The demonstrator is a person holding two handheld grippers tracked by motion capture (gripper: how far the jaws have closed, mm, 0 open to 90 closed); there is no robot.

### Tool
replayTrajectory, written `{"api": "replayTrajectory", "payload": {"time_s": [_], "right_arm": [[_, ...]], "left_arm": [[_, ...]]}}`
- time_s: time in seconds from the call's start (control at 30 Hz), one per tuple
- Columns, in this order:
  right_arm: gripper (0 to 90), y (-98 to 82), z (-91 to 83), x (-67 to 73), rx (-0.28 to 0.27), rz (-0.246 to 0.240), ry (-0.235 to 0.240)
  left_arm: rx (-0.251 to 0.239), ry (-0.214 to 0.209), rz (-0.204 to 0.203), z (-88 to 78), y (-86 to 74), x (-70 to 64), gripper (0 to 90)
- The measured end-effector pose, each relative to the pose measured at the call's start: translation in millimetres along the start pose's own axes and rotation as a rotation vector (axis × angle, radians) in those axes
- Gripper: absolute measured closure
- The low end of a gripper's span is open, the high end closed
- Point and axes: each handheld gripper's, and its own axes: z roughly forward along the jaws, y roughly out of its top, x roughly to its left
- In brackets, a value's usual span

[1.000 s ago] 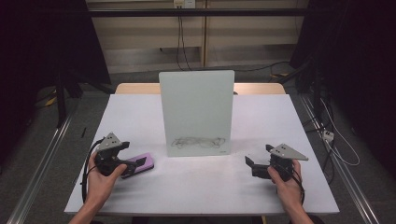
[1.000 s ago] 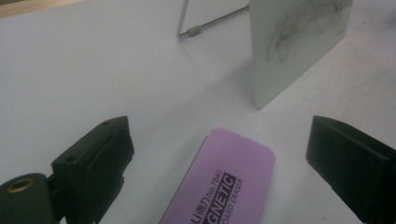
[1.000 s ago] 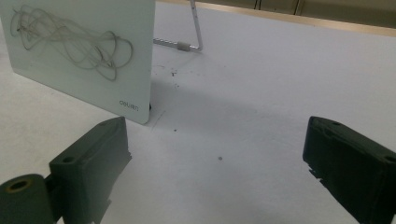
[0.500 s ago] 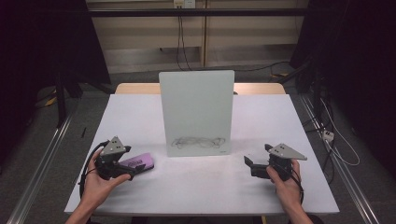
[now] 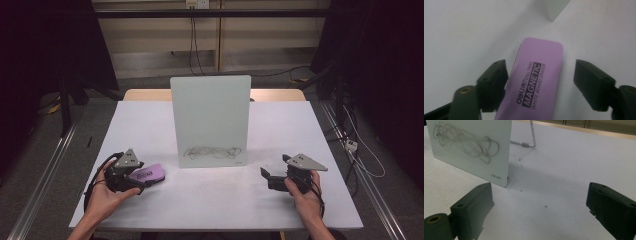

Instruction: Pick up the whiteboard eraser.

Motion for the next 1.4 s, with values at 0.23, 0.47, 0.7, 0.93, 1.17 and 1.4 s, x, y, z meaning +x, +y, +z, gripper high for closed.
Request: {"api": "replayTrajectory", "payload": {"time_s": [0.23, 0.47, 0.7, 0.93, 1.17, 1.4], "right_arm": [[7.1, -0.3, -0.2, 0.4, 0.0, -0.001, 0.004], [7.1, -0.1, 0.3, 1.1, 0.002, -0.002, 0.005], [7.1, 0.0, 0.8, 1.2, 0.005, -0.001, 0.008], [7.0, 0.0, 0.5, 1.2, 0.003, 0.0, 0.01], [6.9, 0.1, 0.7, 1.2, 0.004, 0.003, 0.011], [6.9, 0.1, 0.9, 1.2, 0.003, 0.001, 0.01]], "left_arm": [[0.034, -0.013, 0.02, 6.8, -0.1, 2.7, 26.2], [0.045, -0.024, 0.022, 7.9, 1.3, 7.3, 26.1], [0.065, -0.019, 0.038, 11.5, 2.2, 9.1, 27.2], [0.101, -0.05, 0.065, 16.2, 3.0, 9.2, 36.0], [0.117, -0.054, 0.075, 16.5, 4.7, 10.6, 37.3], [0.145, -0.06, 0.091, 18.2, 6.3, 11.5, 37.9]]}}
